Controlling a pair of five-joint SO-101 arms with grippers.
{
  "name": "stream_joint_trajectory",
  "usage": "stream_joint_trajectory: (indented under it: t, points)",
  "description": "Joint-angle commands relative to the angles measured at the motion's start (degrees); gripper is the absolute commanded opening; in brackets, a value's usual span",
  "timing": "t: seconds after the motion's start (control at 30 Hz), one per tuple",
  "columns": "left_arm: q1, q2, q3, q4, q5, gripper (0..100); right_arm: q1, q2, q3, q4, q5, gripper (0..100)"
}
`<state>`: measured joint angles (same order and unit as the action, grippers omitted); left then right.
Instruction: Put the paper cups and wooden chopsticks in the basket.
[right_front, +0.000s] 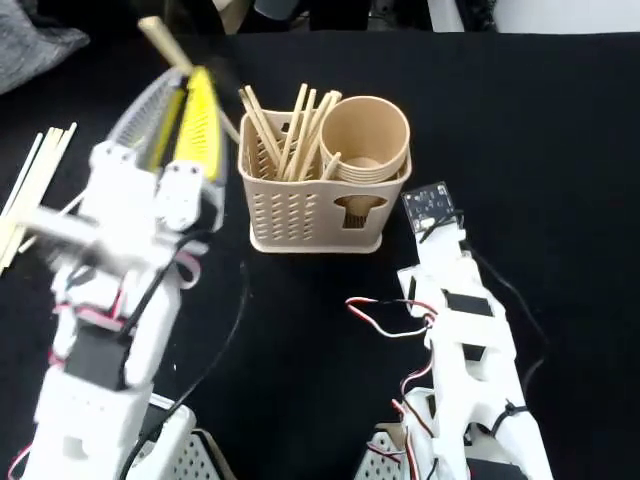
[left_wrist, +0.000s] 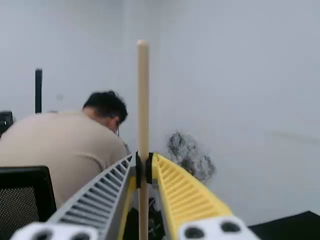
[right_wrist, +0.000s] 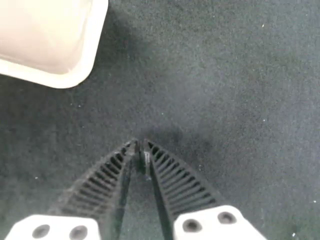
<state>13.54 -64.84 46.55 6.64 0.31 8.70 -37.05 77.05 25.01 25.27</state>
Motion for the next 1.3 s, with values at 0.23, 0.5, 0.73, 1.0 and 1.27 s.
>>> stream_joint_trajectory:
  t: [0.23, 0.5, 0.73, 1.0, 1.27]
  points:
    - [1.71, 15.47, 3.03, -1.49, 0.53, 3, 0.70, -1.36, -0.31, -0.79, 0.53, 1.2]
    - [1.63, 16.18, 0.13, 13.45, 3.78, 20, 0.70, -1.45, -0.31, -0.79, 0.53, 1.2]
    - [-5.58, 16.70, -18.33, 34.73, 7.38, 21, 0.70, -1.45, -0.31, -0.79, 0.53, 1.2]
    - [-21.14, 30.24, -41.36, 59.96, -1.41, 21, 0.70, -1.45, -0.31, -0.70, 0.53, 1.2]
    - [-28.79, 60.48, -52.09, 72.09, -20.31, 20, 0.70, -1.45, -0.31, -0.70, 0.53, 1.2]
